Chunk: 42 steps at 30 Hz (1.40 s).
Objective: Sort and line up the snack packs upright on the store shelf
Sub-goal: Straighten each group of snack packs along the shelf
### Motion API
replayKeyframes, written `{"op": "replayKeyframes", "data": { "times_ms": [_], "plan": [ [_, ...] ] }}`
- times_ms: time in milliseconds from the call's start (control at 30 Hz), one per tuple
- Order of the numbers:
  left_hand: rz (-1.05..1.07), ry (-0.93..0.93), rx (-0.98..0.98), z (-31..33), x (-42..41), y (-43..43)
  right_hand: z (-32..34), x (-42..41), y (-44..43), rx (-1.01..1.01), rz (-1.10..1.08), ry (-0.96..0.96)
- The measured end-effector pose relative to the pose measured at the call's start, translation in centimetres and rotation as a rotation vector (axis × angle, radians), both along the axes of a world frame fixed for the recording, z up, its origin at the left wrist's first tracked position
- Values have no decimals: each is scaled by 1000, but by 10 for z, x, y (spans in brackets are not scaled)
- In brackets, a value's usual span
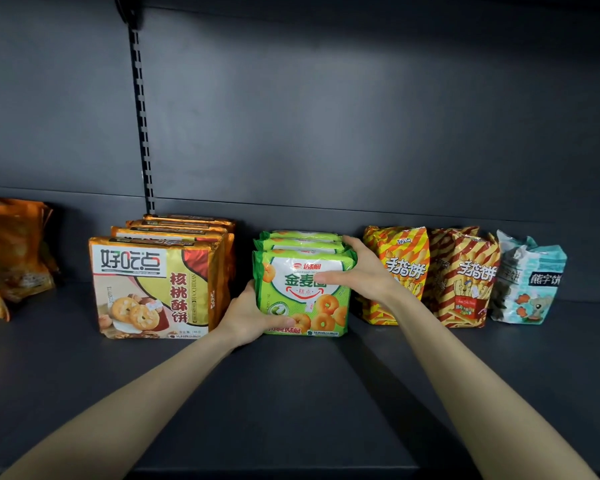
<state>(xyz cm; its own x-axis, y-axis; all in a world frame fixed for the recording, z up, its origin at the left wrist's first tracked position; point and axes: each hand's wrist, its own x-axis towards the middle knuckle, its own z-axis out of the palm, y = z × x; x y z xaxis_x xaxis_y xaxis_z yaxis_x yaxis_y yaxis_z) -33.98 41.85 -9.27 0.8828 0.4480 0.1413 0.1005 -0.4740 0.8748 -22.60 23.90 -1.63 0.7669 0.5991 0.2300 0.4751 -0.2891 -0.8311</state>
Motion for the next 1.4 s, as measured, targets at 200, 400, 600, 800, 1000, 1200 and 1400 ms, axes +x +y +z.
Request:
{"op": "replayKeyframes", "data": {
  "times_ms": [200,400,600,800,1000,1200,1400],
  "plan": [
    [126,77,199,9,-16,-15,11,-12,-6,-224,-70,-240],
    [253,172,510,24,-42,-29,19,-29,-21,-381,-85,-421],
    [264,155,775,47,-72,-42,38,-42,-39,-444,-54,-531],
    [132,122,953,93,-91,-54,65,-63,-59,-493,-74,-610],
    [122,53,1056,130,-111,-59,82,-93,-72,-504,-106,-653],
    [153,46,1132,143,-160,-43,88,-144,-56,-525,-108,-683],
    [170,97,1171,134,-244,-4,71,-215,-8,-496,-76,-686]
  ]
}}
